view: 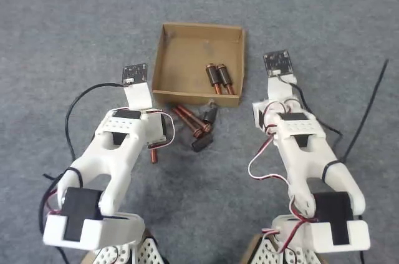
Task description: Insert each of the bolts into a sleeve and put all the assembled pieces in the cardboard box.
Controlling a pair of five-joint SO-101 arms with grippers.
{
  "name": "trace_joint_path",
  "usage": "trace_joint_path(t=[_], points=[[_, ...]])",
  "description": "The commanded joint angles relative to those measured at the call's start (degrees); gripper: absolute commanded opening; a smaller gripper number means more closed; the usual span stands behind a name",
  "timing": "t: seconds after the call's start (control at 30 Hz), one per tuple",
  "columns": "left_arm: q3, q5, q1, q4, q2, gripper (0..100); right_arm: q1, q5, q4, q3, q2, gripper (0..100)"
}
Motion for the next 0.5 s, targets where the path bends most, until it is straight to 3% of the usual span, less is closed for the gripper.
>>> trace_joint_path(t=[0.0,0.47], points=[[-0.2,-0.5,-0.4,-1.3,-4.0,1,-0.5,1.0,-9.1,-3.3,-0.7,0.6],[0.5,-0.6,-0.4,-1.3,-4.0,1,-0.3,1.0,-38.8,-3.6,6.2,0.6]])
